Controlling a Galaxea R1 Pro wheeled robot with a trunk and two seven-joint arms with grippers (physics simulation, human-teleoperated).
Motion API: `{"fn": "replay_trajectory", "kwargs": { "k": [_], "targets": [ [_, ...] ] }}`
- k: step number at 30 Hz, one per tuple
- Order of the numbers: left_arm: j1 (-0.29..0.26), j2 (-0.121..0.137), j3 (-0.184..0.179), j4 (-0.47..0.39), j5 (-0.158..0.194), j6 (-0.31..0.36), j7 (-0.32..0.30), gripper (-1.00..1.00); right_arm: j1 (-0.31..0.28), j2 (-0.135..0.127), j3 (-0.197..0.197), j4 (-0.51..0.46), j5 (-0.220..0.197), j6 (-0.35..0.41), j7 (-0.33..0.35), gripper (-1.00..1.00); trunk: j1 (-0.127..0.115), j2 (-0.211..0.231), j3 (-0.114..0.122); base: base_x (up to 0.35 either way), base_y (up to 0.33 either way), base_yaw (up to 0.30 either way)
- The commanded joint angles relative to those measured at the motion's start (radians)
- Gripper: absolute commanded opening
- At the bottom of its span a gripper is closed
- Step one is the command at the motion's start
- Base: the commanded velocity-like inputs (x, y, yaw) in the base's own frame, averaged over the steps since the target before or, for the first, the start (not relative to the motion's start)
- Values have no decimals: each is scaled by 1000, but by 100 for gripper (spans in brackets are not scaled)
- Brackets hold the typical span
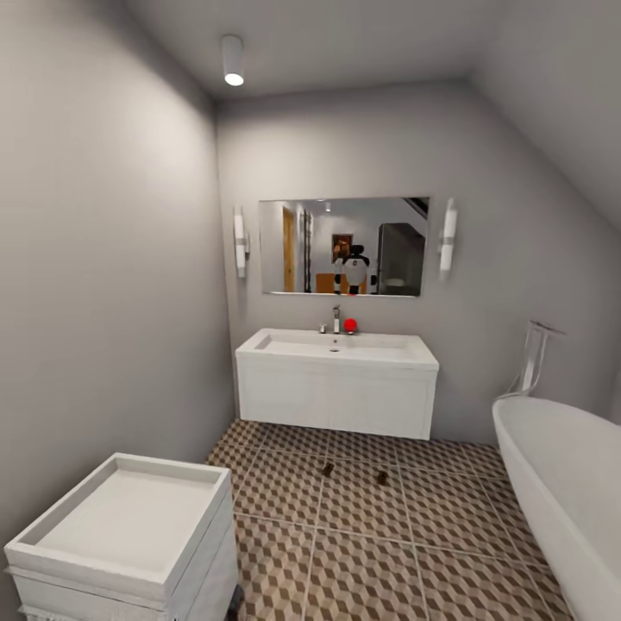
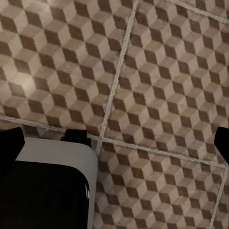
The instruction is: Take the four mousetraps from the cabinet in the bathroom and place them on the bathroom floor. Make sure all four end up on the same floor surface, and ensure that at least two of them are either under or directly next to the same bathroom sink.
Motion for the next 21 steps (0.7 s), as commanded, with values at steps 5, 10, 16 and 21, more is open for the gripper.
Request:
{"fn": "replay_trajectory", "kwargs": {
  "k": [5, 10, 16, 21],
  "targets": [
    [-1, -1, -8, 0, 7, -2, 3, 100, -2, 2, 1, 3, 11, -2, -12, 100, 0, -1, -1, 0, 0, 292],
    [-1, -1, -8, -2, 10, -1, 5, 100, -2, 3, 0, 3, 12, -2, -15, 100, 0, -1, -1, 0, 0, 297],
    [-1, -1, -9, -3, 10, 0, 6, 100, -2, 4, 0, 3, 12, -1, -16, 100, 0, -1, -1, 0, 0, 299],
    [-1, -2, -9, -6, 9, 0, 5, 100, -1, 15, 0, 2, 14, -2, -17, 100, 0, -1, -1, 0, 0, 300]
  ]
}}
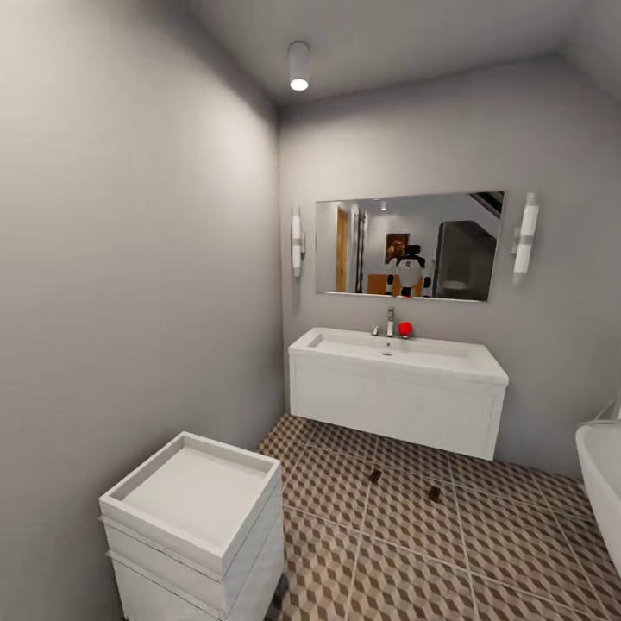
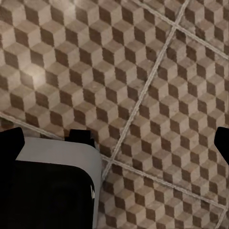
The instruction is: Take the four mousetraps from the cabinet in the bathroom and place them on the bathroom floor. Make sure all four end up on the same floor surface, and ensure that at least two of them are either under or directly next to the same bathroom sink.
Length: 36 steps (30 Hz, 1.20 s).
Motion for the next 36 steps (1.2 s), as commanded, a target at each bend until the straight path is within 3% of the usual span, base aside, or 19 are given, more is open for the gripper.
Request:
{"fn": "replay_trajectory", "kwargs": {
  "k": [1, 9, 36],
  "targets": [
    [-1, -1, -8, 0, 6, -3, 3, 100, -2, 4, 1, 3, 11, -5, -5, 100, 0, -1, -1, 0, 0, 300],
    [-1, 0, -10, -3, 5, -2, 3, 100, -2, 21, 1, 2, 15, -7, -5, 100, 0, -1, -1, 0, 0, 300],
    [-1, 0, -9, -3, 1, -3, 3, 100, -2, 25, 1, 2, 12, -13, -6, 100, 0, -1, -1, 0, 0, 300]
  ]
}}
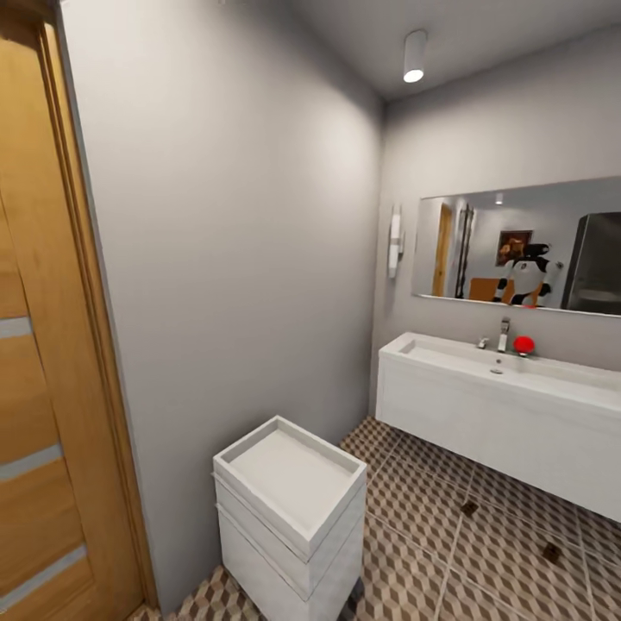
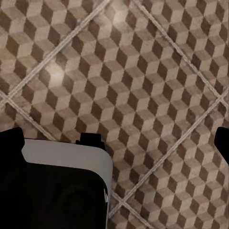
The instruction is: Take the four mousetraps from the cabinet in the bathroom and place them on the bathroom floor. Make sure all four end up on the same floor surface, and ensure that at least two of them are either under or directly next to the same bathroom sink.
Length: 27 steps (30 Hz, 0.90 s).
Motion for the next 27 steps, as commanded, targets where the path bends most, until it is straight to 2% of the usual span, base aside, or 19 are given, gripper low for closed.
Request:
{"fn": "replay_trajectory", "kwargs": {
  "k": [1, 27],
  "targets": [
    [-1, 0, -9, 1, 7, -3, 4, 100, -1, 0, 1, 3, 10, -5, -5, 100, 0, -1, -1, 0, 0, 300],
    [-1, 0, -9, 1, 7, -2, 4, 100, -1, 4, 2, 3, 8, 0, 7, 100, 0, -1, 2, 0, 0, 300]
  ]
}}
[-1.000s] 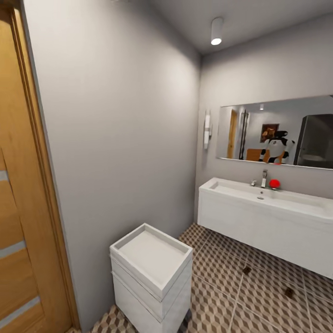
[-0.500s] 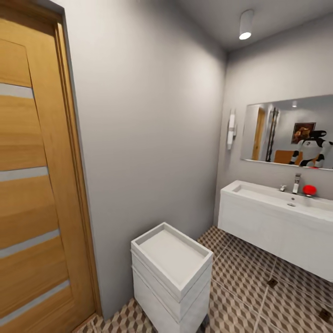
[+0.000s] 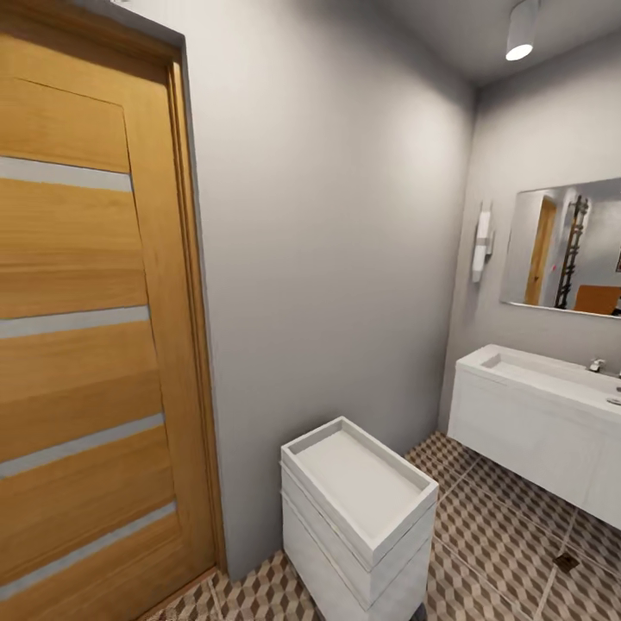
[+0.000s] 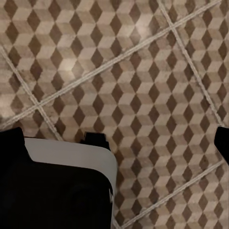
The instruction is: Take the four mousetraps from the cabinet in the bathroom and place them on the bathroom floor. Make sure all four end up on the same floor surface, and ensure that at least two of them are either under or directly next to the same bathroom sink.
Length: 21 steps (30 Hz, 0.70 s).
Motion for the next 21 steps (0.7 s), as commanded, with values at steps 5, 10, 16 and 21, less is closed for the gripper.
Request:
{"fn": "replay_trajectory", "kwargs": {
  "k": [5, 10, 16, 21],
  "targets": [
    [-1, 0, -9, 1, 7, -3, 4, 100, -2, 1, 1, 3, 10, -4, -5, 100, 0, -1, 1, 0, 0, 300],
    [-1, 0, -8, 1, 7, -3, 4, 100, -2, 1, 1, 3, 10, -2, -5, 100, 0, -1, 3, 0, 0, 300],
    [-1, 0, -9, 1, 7, -3, 4, 100, -2, 1, 1, 3, 9, -1, -5, 100, 0, -1, 5, 0, 0, 300],
    [-1, 0, -8, 1, 7, -3, 4, 100, -1, 1, 1, 4, 9, 0, -5, 100, 0, -1, 7, 0, 0, 300]
  ]
}}
